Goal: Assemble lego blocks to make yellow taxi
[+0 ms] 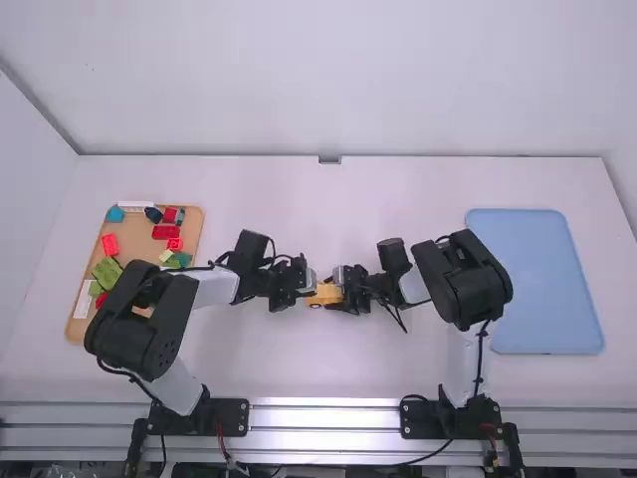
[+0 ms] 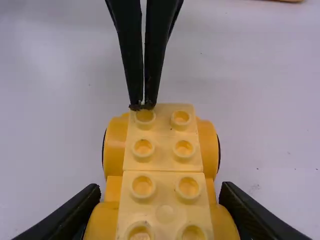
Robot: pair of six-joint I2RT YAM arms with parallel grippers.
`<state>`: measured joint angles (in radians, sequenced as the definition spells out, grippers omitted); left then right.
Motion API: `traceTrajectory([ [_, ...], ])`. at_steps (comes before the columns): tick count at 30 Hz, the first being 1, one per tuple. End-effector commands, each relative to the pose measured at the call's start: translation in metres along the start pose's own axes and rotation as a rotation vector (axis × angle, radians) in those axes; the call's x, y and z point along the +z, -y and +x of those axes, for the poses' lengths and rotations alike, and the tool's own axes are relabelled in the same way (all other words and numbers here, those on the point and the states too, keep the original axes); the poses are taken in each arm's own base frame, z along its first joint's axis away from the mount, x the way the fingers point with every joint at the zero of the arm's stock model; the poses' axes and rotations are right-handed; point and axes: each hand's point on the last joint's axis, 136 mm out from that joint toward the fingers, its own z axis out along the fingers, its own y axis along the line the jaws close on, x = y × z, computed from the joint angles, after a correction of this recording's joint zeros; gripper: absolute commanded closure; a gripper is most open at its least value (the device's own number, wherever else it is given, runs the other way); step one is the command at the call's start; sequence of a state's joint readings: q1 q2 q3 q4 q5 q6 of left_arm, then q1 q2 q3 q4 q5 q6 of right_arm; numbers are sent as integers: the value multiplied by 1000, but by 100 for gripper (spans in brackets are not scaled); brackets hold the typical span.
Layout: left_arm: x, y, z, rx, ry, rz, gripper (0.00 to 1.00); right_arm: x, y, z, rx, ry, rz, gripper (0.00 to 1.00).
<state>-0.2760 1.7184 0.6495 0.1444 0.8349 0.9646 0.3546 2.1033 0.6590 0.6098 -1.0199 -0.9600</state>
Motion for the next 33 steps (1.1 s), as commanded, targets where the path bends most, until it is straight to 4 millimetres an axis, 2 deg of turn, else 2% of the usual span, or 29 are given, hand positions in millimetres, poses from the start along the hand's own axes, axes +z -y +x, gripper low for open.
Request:
traceTrajectory([
  [1,2,1,-22,35,76,38,98,7,-2,9,-4,-56,4,39],
  [8,7,11,-18,33,61,57,98,7,-1,11,-4,-65,10,39],
  [13,8,7,2,-21,-34,5,98,7,-1,11,-5,-65,11,39],
  [16,5,5,7,-30,-45,-7,96,7,1,9,-17,-61,18,40],
  [18,2,-2,8,-44,-49,-31,80,7,5,9,-13,-58,31,40],
  [21,-10,-10,2,-50,-37,-63,69,6,13,10,-5,-75,68,39],
  [24,-29,-16,-16,-34,28,-82,63,5,18,15,-11,-109,98,39],
  [25,-39,-19,-23,-29,54,-99,53,5,21,18,-11,-127,112,39],
  [26,-42,-20,-25,-27,60,-106,52,4,21,19,-11,-131,115,39],
  [27,-51,-23,-31,-22,76,-123,47,4,23,21,-12,-143,125,39],
  [28,-63,-26,-36,-21,90,-148,28,4,25,23,-16,-156,137,39],
  [29,-82,-29,-43,-23,106,-190,1,3,28,26,-31,-175,150,39],
  [30,-84,-30,-43,-24,106,-194,1,3,28,26,-34,-176,150,39],
  [33,-116,-35,-49,-36,107,-282,1,-2,38,28,-41,-187,174,39],
])
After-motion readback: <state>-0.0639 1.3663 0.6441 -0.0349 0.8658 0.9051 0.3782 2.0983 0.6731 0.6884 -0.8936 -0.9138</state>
